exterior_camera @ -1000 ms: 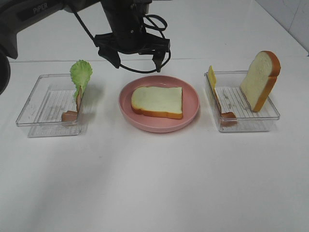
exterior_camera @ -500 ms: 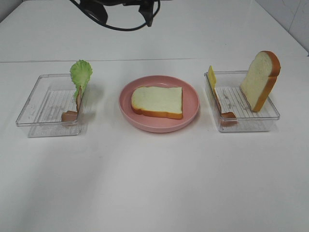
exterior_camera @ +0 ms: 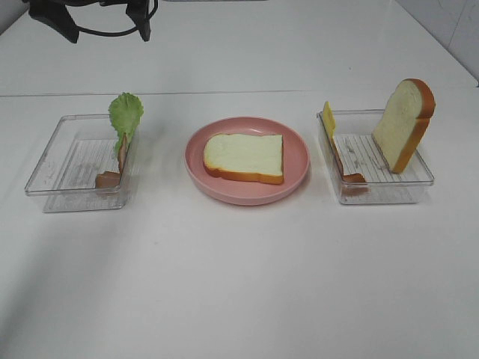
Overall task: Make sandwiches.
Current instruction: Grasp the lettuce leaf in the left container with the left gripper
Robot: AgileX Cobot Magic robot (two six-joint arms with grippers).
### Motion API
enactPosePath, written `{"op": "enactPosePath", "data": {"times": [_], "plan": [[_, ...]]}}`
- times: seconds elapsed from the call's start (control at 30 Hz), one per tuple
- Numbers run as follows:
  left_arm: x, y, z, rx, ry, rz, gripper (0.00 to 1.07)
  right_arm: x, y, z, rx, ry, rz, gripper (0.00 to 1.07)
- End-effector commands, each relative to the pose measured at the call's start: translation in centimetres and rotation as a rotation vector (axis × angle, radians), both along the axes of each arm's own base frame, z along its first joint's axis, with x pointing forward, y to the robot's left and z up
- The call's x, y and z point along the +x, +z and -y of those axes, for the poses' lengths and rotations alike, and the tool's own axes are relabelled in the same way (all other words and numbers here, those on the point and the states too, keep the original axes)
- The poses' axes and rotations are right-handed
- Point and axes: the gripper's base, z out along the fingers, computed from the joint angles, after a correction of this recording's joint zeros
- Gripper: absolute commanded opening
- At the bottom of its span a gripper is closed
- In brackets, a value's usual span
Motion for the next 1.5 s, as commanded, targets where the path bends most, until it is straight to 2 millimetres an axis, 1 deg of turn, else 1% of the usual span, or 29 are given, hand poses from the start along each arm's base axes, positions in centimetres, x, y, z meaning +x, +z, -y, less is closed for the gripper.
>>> {"op": "enactPosePath", "data": {"times": [0.03,0.07,0.13,0.17,0.27,0.33,0.43,0.5,0.57,0.6,0.63,0.7,0.83,1.0,1.03,1.07,1.1,1.13,1.17,1.2,1.23,1.27,1.3,1.33,1.37,1.4,1.43,1.47,1.5], "plan": [[-0.1,-2.4,0.0,0.013,0.021,-0.125,1.0,-0.3,0.0,0.0,0.009,-0.007,0.026,0.93],[0.3,-3.4,0.2,0.01,0.028,-0.131,1.0,-0.3,0.0,0.0,0.009,-0.007,0.026,0.93],[0.5,-3.8,0.2,0.009,0.033,-0.134,1.0,-0.3,0.0,0.0,0.009,-0.007,0.026,0.93],[0.9,-5.0,0.3,0.012,0.039,-0.154,1.0,-0.3,0.0,0.0,0.009,-0.007,0.026,0.93],[1.0,-5.5,0.4,0.015,0.04,-0.163,1.0,-0.3,0.0,0.0,0.009,-0.007,0.026,0.93],[1.7,-7.5,0.6,0.008,0.039,-0.179,1.0,-0.3,0.0,0.0,0.009,-0.007,0.026,0.93],[1.8,-8.0,0.7,0.004,0.039,-0.181,1.0,-0.3,0.0,0.0,0.009,-0.007,0.026,0.93],[2.4,-9.8,0.9,0.004,0.04,-0.189,1.0,-0.3,0.0,0.0,0.009,-0.007,0.026,0.93],[2.4,-10.1,0.9,0.004,0.04,-0.19,1.0,-0.3,0.0,0.0,0.009,-0.007,0.026,0.93],[2.6,-10.8,0.9,0.014,0.041,-0.195,1.0,-0.3,0.0,0.0,0.009,-0.007,0.026,0.93],[2.6,-10.8,0.9,0.014,0.041,-0.195,1.0,-0.3,0.0,0.0,0.009,-0.007,0.026,0.93],[2.9,-11.9,1.0,0.015,0.041,-0.195,1.0,-0.3,0.0,0.0,0.009,-0.007,0.026,0.93],[3.1,-12.7,1.0,0.015,0.041,-0.2,1.0,-0.3,0.0,0.0,0.009,-0.007,0.026,0.93],[3.1,-13.9,1.1,0.019,0.045,-0.233,0.95,-0.3,0.0,0.0,0.009,-0.007,0.026,0.93],[3.1,-13.9,1.1,0.017,0.05,-0.234,0.9,-0.3,0.0,0.0,0.009,-0.007,0.026,0.93],[3.1,-13.9,1.1,0.017,0.05,-0.234,0.9,-0.3,0.0,0.0,0.009,-0.007,0.026,0.93],[3.1,-13.9,1.1,0.016,0.052,-0.233,0.87,-0.3,0.0,0.0,0.009,-0.007,0.026,0.93],[3.2,-13.9,1.1,0.015,0.057,-0.228,0.8,-0.3,0.0,0.0,0.009,-0.007,0.026,0.93],[3.2,-13.9,1.1,0.015,0.057,-0.228,0.8,-0.3,0.0,0.0,0.009,-0.007,0.026,0.93],[3.2,-13.9,1.1,0.015,0.064,-0.222,0.68,-0.3,0.0,0.0,0.009,-0.007,0.026,0.93],[3.3,-13.9,1.1,0.013,0.071,-0.219,0.62,-0.3,0.0,0.0,0.009,-0.007,0.026,0.93],[3.3,-13.9,1.1,0.013,0.071,-0.219,0.62,-0.3,0.0,0.0,0.009,-0.007,0.026,0.93],[3.3,-13.9,1.0,0.01,0.088,-0.219,0.48,-0.3,0.0,0.0,0.009,-0.007,0.026,0.93],[3.3,-13.9,1.0,0.012,0.092,-0.218,0.4,-0.3,0.0,0.0,0.009,-0.007,0.026,0.93],[3.3,-13.9,1.0,0.012,0.092,-0.218,0.4,-0.3,0.0,0.0,0.009,-0.007,0.026,0.93],[3.3,-13.9,1.0,0.012,0.091,-0.218,0.24,-0.3,0.0,0.0,0.009,-0.007,0.026,0.93],[3.3,-13.9,1.0,0.012,0.091,-0.218,0.24,-0.3,0.0,0.0,0.009,-0.007,0.026,0.93],[3.3,-13.9,1.0,0.014,0.09,-0.218,0.15,-0.3,0.0,0.0,0.009,-0.007,0.026,0.93],[3.3,-13.8,0.9,0.02,0.086,-0.214,0.0,-0.3,0.0,0.0,0.009,-0.007,0.026,0.93]]}}
